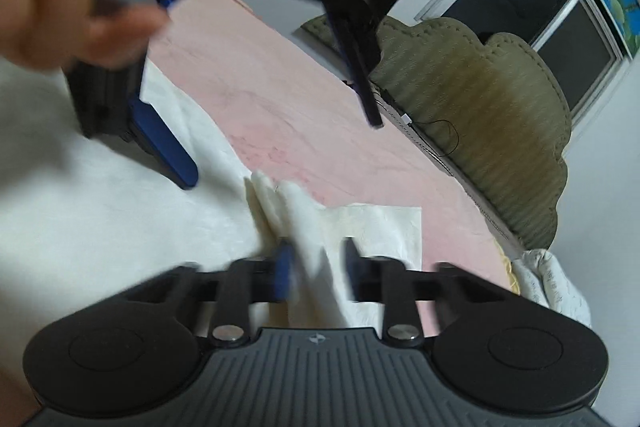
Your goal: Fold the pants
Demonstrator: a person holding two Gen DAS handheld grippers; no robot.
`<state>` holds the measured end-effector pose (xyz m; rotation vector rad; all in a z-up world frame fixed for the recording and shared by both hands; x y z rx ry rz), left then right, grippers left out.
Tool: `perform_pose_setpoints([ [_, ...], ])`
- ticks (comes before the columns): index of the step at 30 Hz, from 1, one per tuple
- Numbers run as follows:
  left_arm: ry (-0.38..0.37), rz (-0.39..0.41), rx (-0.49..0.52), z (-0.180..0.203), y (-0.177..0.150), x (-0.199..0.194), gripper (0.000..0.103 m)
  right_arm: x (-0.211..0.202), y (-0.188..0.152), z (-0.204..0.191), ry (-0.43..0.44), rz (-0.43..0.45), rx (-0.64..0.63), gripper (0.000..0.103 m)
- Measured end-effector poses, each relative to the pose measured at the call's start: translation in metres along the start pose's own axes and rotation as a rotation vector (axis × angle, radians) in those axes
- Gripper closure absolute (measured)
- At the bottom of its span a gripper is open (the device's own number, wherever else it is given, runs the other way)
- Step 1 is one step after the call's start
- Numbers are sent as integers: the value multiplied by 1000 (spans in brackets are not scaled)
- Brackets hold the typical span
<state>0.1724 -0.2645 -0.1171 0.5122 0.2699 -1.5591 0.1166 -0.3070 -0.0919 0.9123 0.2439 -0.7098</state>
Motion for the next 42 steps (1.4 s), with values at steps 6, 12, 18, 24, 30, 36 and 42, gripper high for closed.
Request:
perform_pose_setpoints([
  [6,-42,-75,-4,12,0,26,1,-32,0,24,107,125,182,93],
  [12,-22,-113,37,19,-1,49,48,-63,-3,42,257,202,286,94],
  [18,76,17,180,20,-7,14,97,-64,-1,28,223,180,207,76],
  [24,148,244,380,40,-25,-61,97,-70,22,-17,111,221,-37,51],
  [30,308,407,474,25,-40,-130,97,-86,55,-35,191,309,-24,75],
  [36,507,429,457,-33,-42,-172,88,-97,71,-85,341,364,-120,75],
  [42,468,368,312,-87,-39,-184,74,-91,66,-125,433,317,-170,75],
])
Point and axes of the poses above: each gripper's, at about its wrist camera, not at the fingertips, and x roughly the way its jaws point, z to its right, y to its top, the point moved 8 cm from there along x, roughly the way its jaws point, and after that the axes turned 1 degree about y, right-handed, at the moved point
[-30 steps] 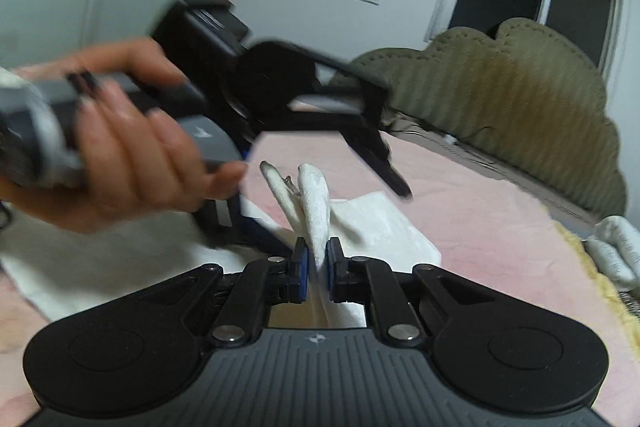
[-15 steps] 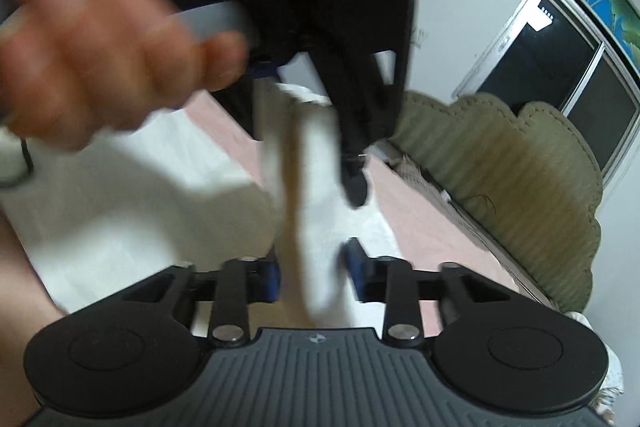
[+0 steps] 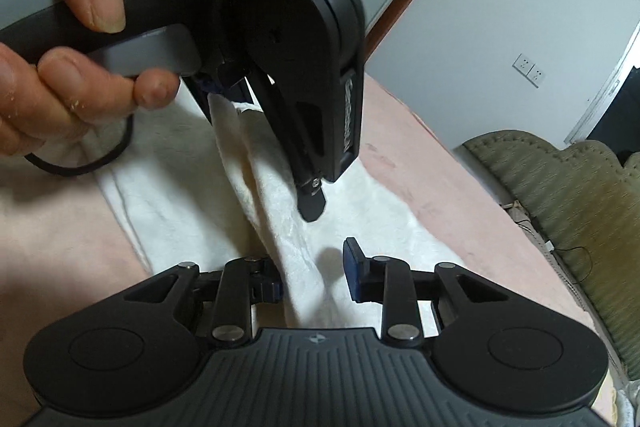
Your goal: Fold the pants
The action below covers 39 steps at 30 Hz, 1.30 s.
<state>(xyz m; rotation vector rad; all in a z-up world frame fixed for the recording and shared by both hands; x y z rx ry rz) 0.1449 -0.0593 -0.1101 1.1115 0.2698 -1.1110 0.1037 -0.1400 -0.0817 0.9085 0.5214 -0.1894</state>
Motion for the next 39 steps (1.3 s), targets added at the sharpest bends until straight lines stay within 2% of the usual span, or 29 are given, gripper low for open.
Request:
perform_pose_setpoints([
  [2,-35,-10,-51,-2,8,0,68,3,0,5,12,-1,17,75],
  [4,-74,-4,-102,-4,18,3,56,2,3,8,24,2,37,75],
  [8,-90,6,-147,-3,32,16,56,-4,6,4,57,33,46,75],
  [9,-88,6,-137,-2,33,16,62,-11,4,-8,63,37,41,75],
  [10,-71,18,-111,5,34,17,80,-11,4,-9,64,37,34,75],
  [11,-38,39,-67,10,34,14,93,-12,6,-13,68,37,31,77],
  [14,49,95,17,13,24,-7,96,-16,9,-9,115,48,88,78],
  [16,96,115,67,13,14,-18,95,-21,11,-8,193,51,133,78],
  [18,141,76,65,2,2,-13,90,-26,8,-9,256,27,146,78],
  [21,88,39,-23,-12,2,-15,75,-35,8,0,320,14,193,77],
  [23,51,21,-66,-16,9,-26,71,-50,12,16,379,43,250,77],
  [27,120,62,-43,-28,29,-46,62,-71,20,43,509,139,428,77],
  [29,153,50,-46,-35,34,-46,62,-69,20,50,586,163,536,77],
  [30,158,42,-55,-39,36,-45,62,-64,20,51,582,165,563,77],
  [33,161,34,-58,-42,42,-38,62,-40,20,42,383,64,519,77],
  [34,161,41,-50,-40,45,-35,62,-30,20,38,356,33,511,77],
  [36,124,47,-19,-34,55,-27,59,-11,20,28,390,-20,517,77],
  [37,94,22,-24,-31,60,-18,57,-2,17,24,413,-50,524,78],
  [39,6,-57,-96,-32,64,2,56,-5,22,20,450,-35,531,77],
])
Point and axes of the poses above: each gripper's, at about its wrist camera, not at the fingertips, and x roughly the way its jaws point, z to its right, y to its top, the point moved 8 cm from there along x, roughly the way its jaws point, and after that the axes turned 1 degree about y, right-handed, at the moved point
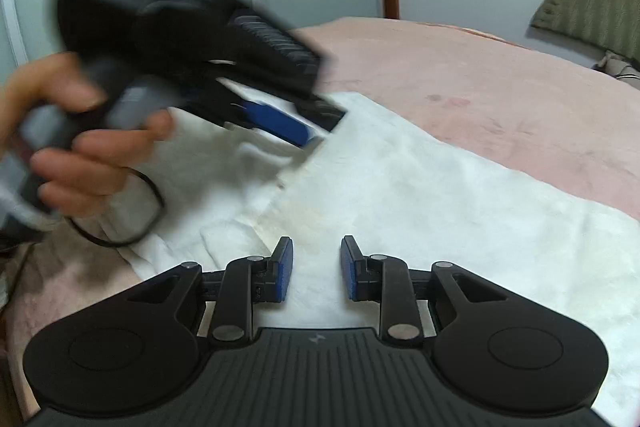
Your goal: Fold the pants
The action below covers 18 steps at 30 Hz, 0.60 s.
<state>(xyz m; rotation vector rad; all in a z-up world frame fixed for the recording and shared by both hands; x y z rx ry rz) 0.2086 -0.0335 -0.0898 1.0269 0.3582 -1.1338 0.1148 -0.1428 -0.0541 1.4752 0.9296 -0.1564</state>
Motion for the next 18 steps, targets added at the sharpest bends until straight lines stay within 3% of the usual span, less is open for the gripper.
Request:
perform_pose_setpoints([
  [2,-37,8,-72,-5,3,4,57,-10,-6,-6,24,4,-22,77],
  [5,-77,115,-26,-2,3,-6,70,-19,-8,-3,45,20,17,77],
  [9,146,242,-34,-27,3,-19,73,-12,2,6,15,70,99,76],
  [11,200,267,-21,-34,2,-33,72,1,-5,4,8,10,84,77],
  [14,222,260,-21,-42,-5,-60,57,-9,-4,-9,-26,34,29,76],
  [15,238,270,-2,-43,-8,-72,47,-13,-3,-14,-16,55,19,76],
  [16,268,284,21,-45,-12,-81,39,-17,-1,-18,-3,73,13,76],
  [18,354,300,85,-46,-20,-96,32,-13,-5,-24,18,67,22,76],
])
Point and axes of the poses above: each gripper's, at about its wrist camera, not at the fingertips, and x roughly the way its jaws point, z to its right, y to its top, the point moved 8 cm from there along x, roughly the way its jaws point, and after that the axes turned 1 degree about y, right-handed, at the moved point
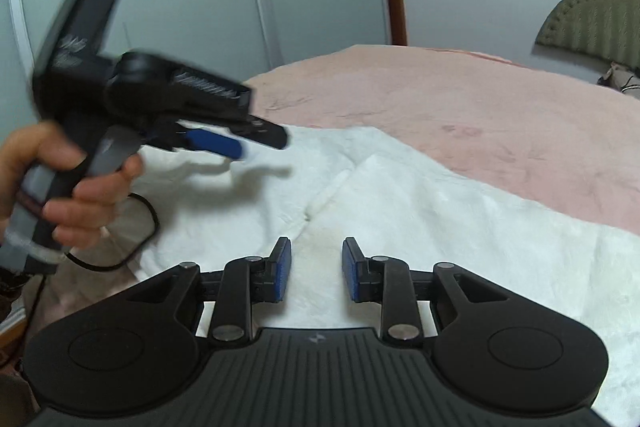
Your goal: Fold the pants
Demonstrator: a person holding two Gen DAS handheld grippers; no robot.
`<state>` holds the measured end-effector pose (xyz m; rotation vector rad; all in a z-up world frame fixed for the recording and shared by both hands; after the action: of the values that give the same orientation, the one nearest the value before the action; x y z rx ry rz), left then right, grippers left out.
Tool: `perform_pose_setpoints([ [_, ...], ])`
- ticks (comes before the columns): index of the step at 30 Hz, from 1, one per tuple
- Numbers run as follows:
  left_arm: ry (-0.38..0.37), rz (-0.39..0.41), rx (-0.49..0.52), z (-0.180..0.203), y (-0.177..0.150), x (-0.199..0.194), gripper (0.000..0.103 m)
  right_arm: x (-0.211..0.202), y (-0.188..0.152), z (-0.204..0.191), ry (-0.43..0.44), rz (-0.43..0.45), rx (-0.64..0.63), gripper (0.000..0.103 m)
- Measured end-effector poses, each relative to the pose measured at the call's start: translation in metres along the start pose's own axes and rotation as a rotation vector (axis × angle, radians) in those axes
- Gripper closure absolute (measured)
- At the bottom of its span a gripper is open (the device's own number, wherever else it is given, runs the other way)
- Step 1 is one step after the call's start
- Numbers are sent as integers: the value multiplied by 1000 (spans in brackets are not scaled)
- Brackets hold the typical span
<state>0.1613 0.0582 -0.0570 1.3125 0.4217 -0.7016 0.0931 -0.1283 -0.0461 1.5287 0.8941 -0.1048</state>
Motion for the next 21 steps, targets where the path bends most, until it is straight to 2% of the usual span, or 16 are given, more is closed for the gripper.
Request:
perform_pose_setpoints([
  [2,41,-3,95,0,-10,-10,32,12,-7,1,-3,-52,7,76],
  [5,62,-32,207,-6,-32,-22,31,3,-6,-4,-4,-14,28,75],
  [8,120,-29,256,-23,-48,-31,31,-14,-2,-7,3,15,28,75],
  [11,156,-22,332,-37,-60,-37,28,-6,-9,-4,-13,-52,12,75],
  [13,167,5,364,-40,-64,-50,29,0,-4,1,-40,-38,23,75],
  [17,198,58,280,-70,-60,-76,29,0,10,-13,8,27,-17,75],
  [21,292,79,104,-119,-49,-93,30,28,2,-14,-14,-62,-34,75],
])
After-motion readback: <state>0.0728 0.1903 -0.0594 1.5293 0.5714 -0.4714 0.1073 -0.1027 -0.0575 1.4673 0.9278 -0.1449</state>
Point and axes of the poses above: each gripper's, at about its wrist camera, not at the fingertips, and x roughly the way its jaws point, z to its right, y to its top, the point moved 8 cm from there along x, roughly the way its jaws point, and after that the axes turned 1 degree about y, right-handed, at the moved point
